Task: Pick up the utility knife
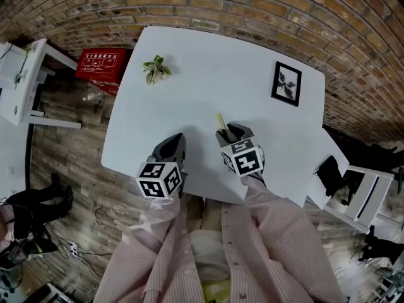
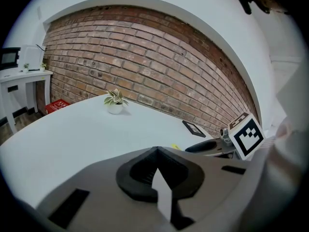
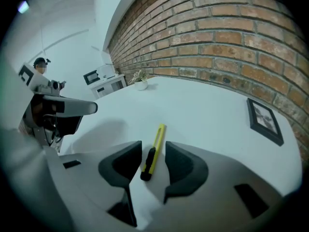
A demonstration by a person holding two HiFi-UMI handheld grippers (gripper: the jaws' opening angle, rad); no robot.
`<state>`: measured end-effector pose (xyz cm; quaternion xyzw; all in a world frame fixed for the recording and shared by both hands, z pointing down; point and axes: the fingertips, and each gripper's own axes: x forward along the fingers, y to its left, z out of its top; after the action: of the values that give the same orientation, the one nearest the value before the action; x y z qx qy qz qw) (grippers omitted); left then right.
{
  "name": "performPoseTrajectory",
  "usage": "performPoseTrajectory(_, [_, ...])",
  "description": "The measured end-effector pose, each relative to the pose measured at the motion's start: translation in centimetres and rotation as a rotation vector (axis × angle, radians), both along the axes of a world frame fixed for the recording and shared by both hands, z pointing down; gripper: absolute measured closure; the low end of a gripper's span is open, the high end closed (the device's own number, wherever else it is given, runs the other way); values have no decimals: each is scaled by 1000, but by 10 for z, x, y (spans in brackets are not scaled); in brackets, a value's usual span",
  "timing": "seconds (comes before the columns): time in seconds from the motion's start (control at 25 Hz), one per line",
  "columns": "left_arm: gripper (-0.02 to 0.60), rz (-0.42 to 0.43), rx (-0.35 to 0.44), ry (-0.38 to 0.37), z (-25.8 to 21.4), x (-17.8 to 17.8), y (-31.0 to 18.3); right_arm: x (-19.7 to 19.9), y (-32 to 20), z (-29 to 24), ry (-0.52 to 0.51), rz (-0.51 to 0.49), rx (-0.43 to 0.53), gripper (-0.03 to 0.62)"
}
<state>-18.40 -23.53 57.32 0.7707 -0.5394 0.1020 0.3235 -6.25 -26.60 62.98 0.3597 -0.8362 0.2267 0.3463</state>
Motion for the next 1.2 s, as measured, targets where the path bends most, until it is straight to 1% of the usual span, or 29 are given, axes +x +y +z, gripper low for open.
performPoseTrajectory(0.08, [590,5,-3,1,0,-1,0,0,0,1,38,-17,17,463])
performPoseTrajectory(0.28, [589,18,-2,6,-1,0,-1,2,1,0,86,-20,18,485])
performPoseTrajectory(0.44, [589,20,-1,9,-1,-3,0,-3,4,0,97,-21,23,529])
performPoseTrajectory(0.52, [590,22,2,11,-1,-3,0,-3,5,1,93,-9,18,531])
performPoseTrajectory(0.76, [590,42,9,21,-1,0,4,-2,3,1,59,36,15,534])
performPoseTrajectory(0.92, [590,53,57,40,-9,1,4,-4,5,-7,-13,99,12,534])
performPoseTrajectory(1.2, [591,79,113,36,-21,1,2,-10,6,-26,-116,126,60,534])
